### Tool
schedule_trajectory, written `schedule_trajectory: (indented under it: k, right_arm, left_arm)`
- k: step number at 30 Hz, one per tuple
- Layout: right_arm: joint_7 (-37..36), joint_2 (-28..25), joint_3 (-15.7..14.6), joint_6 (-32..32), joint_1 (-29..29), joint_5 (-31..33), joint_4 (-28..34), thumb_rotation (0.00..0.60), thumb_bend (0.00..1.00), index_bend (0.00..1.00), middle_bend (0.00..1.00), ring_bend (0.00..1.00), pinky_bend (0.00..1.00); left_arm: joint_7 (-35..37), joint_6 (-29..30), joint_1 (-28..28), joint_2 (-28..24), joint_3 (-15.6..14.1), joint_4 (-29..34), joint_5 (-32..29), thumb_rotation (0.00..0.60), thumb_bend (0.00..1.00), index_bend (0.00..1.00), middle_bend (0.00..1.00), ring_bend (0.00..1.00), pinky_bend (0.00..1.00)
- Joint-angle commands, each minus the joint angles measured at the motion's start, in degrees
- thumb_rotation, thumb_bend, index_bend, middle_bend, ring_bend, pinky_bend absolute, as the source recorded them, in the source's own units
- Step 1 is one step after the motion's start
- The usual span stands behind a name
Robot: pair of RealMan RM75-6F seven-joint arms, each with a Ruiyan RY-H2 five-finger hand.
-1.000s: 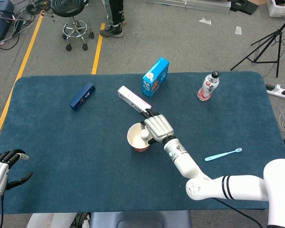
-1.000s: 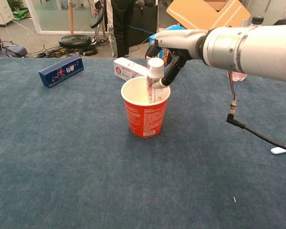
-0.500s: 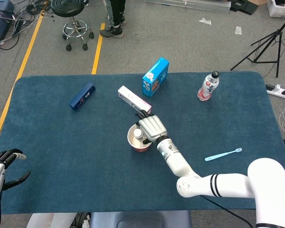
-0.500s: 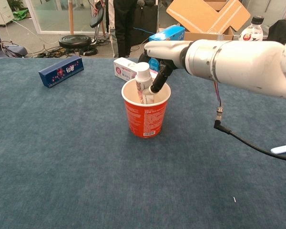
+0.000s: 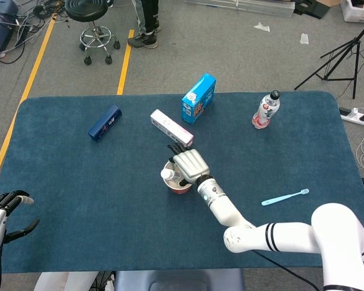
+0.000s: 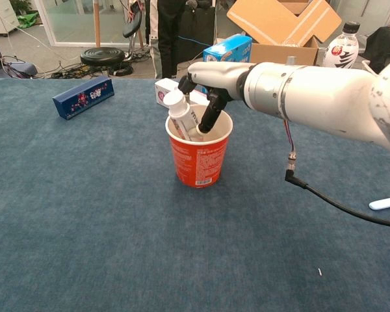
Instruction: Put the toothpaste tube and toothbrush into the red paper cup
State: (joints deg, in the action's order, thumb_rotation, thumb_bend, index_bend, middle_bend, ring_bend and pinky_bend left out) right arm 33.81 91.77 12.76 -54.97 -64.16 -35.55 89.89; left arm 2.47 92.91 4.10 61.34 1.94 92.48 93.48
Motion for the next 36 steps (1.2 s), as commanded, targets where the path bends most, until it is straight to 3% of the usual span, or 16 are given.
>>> schedule_trajectory:
  k: [1, 6, 19, 36]
  right_arm:
    - [-0.3, 0.0, 0.0, 0.0, 0.2, -0.4, -0.2, 0.600, 0.11, 0.46, 0.09, 0.00, 0.23]
    - [-0.9, -0.1, 0.0, 0.1, 0.7, -1.2, -0.3, 0.600, 0.10, 0.41, 0.09, 0.00, 0.23]
    - [-3.1, -3.6, -0.3, 0.3, 2.9, -3.9, 3.0, 0.600, 0.10, 0.41, 0.09, 0.00, 0.23]
    - [-7.1, -20.6, -1.6, -7.6, 11.9, -13.5, 19.3, 0.600, 0.10, 0.41, 0.09, 0.00, 0.23]
  left_arm:
    - [0.0, 0.0, 0.0, 0.0, 0.0, 0.0, 0.0, 0.600, 0.15, 0.44, 0.37, 0.37, 0.42]
    - [-0.1, -0.1, 0.0, 0.1, 0.1, 0.0, -0.1, 0.600, 0.15, 0.44, 0.37, 0.37, 0.42]
    - [-0.3, -0.8, 0.2, 0.2, 0.2, -0.2, -0.6, 0.600, 0.15, 0.44, 0.37, 0.37, 0.42]
    - [-1.8, -1.7, 0.6, 1.0, 0.4, -0.5, -1.3, 0.600, 0.15, 0.44, 0.37, 0.37, 0.42]
